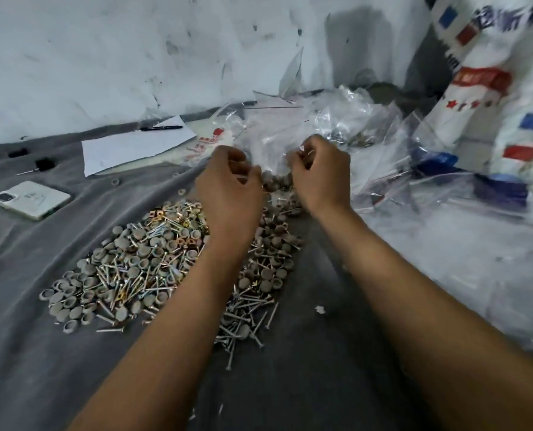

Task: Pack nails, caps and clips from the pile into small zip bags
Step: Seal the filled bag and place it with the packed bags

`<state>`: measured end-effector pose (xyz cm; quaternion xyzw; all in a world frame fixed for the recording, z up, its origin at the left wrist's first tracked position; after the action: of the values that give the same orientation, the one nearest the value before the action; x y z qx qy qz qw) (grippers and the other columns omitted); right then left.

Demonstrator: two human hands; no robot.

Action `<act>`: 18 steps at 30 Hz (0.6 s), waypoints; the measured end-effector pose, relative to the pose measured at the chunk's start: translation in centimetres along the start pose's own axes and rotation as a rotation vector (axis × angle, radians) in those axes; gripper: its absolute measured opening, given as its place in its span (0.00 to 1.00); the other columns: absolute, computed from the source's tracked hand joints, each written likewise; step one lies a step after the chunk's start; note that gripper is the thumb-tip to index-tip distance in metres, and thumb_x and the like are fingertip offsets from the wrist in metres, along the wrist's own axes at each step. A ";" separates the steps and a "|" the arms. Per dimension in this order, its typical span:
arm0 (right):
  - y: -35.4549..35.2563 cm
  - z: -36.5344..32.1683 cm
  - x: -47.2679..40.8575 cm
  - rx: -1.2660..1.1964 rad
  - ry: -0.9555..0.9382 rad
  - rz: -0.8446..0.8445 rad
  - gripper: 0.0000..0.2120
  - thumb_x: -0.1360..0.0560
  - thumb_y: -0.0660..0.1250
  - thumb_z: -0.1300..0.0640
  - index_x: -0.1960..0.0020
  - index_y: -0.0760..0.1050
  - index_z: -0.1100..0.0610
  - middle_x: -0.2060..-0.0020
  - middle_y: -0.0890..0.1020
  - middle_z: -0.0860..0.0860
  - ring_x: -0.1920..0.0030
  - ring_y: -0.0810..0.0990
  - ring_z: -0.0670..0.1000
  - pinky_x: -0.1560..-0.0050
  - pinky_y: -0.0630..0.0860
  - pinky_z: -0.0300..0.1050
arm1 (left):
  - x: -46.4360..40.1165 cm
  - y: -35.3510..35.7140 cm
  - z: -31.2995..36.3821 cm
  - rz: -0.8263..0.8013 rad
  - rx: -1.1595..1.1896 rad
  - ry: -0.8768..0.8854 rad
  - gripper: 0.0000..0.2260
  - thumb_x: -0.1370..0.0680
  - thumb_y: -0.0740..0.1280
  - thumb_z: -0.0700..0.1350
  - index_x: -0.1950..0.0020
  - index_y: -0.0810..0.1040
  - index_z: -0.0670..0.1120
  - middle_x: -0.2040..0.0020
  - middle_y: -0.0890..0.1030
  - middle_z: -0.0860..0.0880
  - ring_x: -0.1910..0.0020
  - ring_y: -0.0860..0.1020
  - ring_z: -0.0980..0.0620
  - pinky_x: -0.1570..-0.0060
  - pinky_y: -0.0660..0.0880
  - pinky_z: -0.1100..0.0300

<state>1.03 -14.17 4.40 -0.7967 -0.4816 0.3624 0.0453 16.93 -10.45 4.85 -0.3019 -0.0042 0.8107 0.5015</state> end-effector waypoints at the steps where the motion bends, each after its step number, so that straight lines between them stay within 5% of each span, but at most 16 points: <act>1: -0.2 1.3 -1.3 0.049 0.056 -0.022 0.09 0.22 0.72 0.53 0.53 0.76 0.57 0.60 0.81 0.51 0.58 0.80 0.53 0.57 0.76 0.48 | -0.5 1.5 0.7 0.021 -0.094 0.059 0.12 0.22 0.73 0.41 0.41 0.77 0.48 0.46 0.82 0.51 0.49 0.81 0.55 0.47 0.82 0.55; 4: -0.5 4.5 -3.2 0.266 0.146 -0.194 0.12 0.22 0.70 0.51 0.48 0.76 0.59 0.52 0.82 0.57 0.49 0.80 0.59 0.55 0.70 0.47 | -0.5 6.7 2.1 -0.199 -0.406 0.297 0.13 0.21 0.68 0.39 0.37 0.80 0.44 0.36 0.79 0.44 0.36 0.74 0.43 0.39 0.75 0.47; 7: -1.8 5.8 -3.5 0.418 0.077 -0.236 0.11 0.21 0.66 0.52 0.45 0.76 0.60 0.49 0.82 0.60 0.48 0.80 0.63 0.54 0.74 0.51 | 0.9 10.3 1.6 -0.471 -0.526 0.362 0.11 0.22 0.63 0.38 0.43 0.82 0.41 0.42 0.82 0.43 0.39 0.75 0.39 0.46 0.74 0.46; 10: -4.2 7.8 -3.2 0.625 0.121 -0.220 0.07 0.23 0.69 0.53 0.50 0.76 0.57 0.50 0.83 0.58 0.49 0.82 0.62 0.57 0.72 0.48 | 1.2 11.6 0.2 -0.543 -0.568 0.313 0.09 0.21 0.61 0.37 0.47 0.80 0.39 0.43 0.81 0.41 0.42 0.77 0.38 0.51 0.72 0.48; 12: -5.5 9.7 -2.5 0.750 0.233 -0.272 0.13 0.25 0.73 0.48 0.50 0.78 0.57 0.49 0.83 0.57 0.47 0.82 0.62 0.57 0.69 0.47 | 1.2 11.9 -0.4 -0.544 -0.562 0.290 0.13 0.21 0.60 0.35 0.40 0.80 0.39 0.38 0.81 0.42 0.39 0.76 0.39 0.46 0.74 0.47; 14: -6.0 10.9 -1.6 0.723 0.339 -0.316 0.19 0.27 0.76 0.45 0.48 0.80 0.60 0.49 0.84 0.55 0.47 0.82 0.61 0.57 0.71 0.46 | 1.2 12.2 -0.5 -0.546 -0.571 0.286 0.16 0.21 0.60 0.35 0.35 0.80 0.40 0.36 0.80 0.43 0.38 0.76 0.40 0.42 0.75 0.47; 18: -5.6 11.5 -1.2 0.512 0.479 -0.247 0.13 0.28 0.75 0.58 0.47 0.79 0.62 0.48 0.83 0.60 0.47 0.83 0.61 0.57 0.71 0.45 | 1.9 12.6 -0.1 -0.571 -0.589 0.304 0.18 0.21 0.62 0.37 0.32 0.77 0.41 0.30 0.76 0.43 0.32 0.72 0.41 0.35 0.72 0.48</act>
<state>-10.53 -15.38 -1.02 -0.7578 -0.4435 0.2661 0.3979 6.19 -15.17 -0.04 -0.5346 -0.2446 0.5504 0.5929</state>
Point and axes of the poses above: each hand's wrist, its own x-axis away from the middle knuckle, its own y-axis out of the palm, z = x × y, the point moved 4 cm from there along -x, towards the middle knuckle
